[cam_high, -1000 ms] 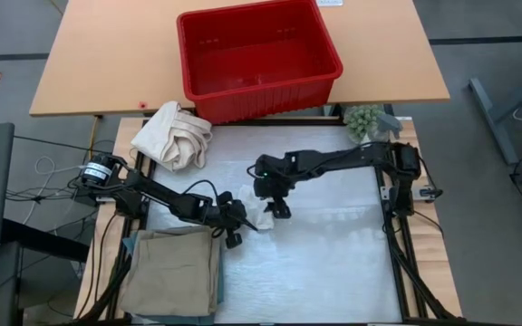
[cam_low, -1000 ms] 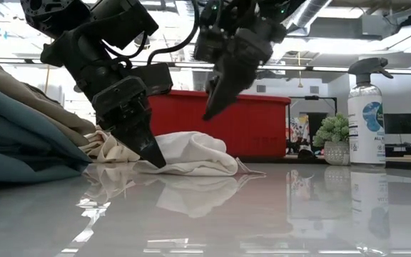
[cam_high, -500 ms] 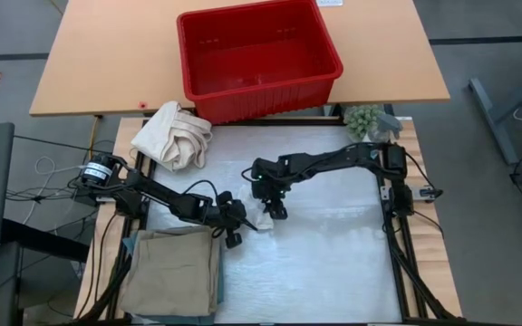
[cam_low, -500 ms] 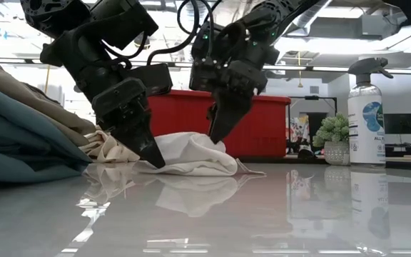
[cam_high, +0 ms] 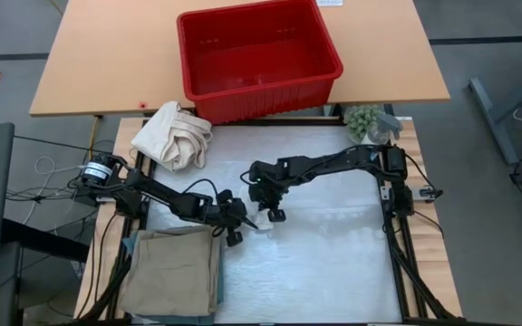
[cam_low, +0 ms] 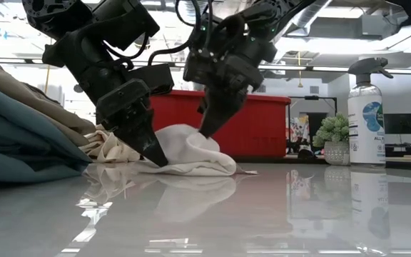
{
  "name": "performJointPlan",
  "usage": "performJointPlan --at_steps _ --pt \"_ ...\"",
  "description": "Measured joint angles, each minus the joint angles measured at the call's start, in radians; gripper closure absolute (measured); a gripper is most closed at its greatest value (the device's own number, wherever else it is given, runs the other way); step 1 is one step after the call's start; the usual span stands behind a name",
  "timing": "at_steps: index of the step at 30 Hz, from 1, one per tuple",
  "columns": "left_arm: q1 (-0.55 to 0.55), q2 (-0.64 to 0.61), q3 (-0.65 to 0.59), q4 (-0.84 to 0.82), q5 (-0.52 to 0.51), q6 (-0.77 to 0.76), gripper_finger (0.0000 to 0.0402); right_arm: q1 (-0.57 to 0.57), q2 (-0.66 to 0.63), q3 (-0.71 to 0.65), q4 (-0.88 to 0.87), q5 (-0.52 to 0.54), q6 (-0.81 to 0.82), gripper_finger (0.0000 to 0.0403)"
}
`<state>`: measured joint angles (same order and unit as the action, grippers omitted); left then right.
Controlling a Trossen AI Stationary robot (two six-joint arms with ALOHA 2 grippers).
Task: Fold Laundry from Bin
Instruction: Fold the white underwear
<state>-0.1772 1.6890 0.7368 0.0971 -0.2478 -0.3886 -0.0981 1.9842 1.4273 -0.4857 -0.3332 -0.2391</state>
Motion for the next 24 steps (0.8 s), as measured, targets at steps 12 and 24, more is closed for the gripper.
performJointPlan --at_steps 12,24 --pt "0.0 0.0 0.0 0.034 0.0 0.0 0.0401 -0.006 -0.001 0.06 0.115 -0.02 -0.004 0.0361" --pt "0.0 0.0 0.0 0.029 0.012 -0.009 0.0402 -0.018 -0.006 0.06 0.179 -0.031 0.062 0.0184"
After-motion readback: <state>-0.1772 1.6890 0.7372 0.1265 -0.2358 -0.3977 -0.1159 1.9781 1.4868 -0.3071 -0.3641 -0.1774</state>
